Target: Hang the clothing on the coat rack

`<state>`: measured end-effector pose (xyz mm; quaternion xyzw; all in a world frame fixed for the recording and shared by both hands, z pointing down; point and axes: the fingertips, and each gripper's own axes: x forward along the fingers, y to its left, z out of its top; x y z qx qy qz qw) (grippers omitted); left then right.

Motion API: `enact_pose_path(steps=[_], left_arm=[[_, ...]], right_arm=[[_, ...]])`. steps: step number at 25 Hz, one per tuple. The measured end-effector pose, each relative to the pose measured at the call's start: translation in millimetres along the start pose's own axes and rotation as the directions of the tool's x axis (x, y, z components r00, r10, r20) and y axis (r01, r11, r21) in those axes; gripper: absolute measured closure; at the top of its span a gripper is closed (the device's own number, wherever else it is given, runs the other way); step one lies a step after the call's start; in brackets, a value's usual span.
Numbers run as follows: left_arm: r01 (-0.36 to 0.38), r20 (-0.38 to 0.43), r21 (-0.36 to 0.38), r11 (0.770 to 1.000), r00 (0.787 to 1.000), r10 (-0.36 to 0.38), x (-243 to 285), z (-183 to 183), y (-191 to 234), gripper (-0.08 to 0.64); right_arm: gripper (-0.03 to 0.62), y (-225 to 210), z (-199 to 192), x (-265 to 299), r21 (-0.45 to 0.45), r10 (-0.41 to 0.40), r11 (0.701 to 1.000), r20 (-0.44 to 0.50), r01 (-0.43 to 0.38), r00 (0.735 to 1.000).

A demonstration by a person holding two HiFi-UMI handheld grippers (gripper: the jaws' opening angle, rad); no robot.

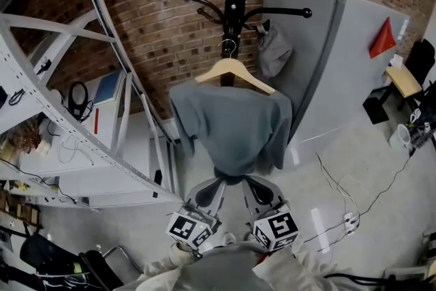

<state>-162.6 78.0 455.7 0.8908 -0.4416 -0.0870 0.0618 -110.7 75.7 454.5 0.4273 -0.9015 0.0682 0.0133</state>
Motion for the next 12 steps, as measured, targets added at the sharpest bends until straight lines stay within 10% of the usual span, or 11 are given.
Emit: enact_pose_path(steps=[12], left_arm=[[-0.021,-0.017,0.009,1.000,1.000,0.021,25.5,-6.4,-19.3,0.551]], right_arm=[[0.569,-29.1,4.7,-12.1,0.006,0.019,1.000,0.010,-0.019,1.000]])
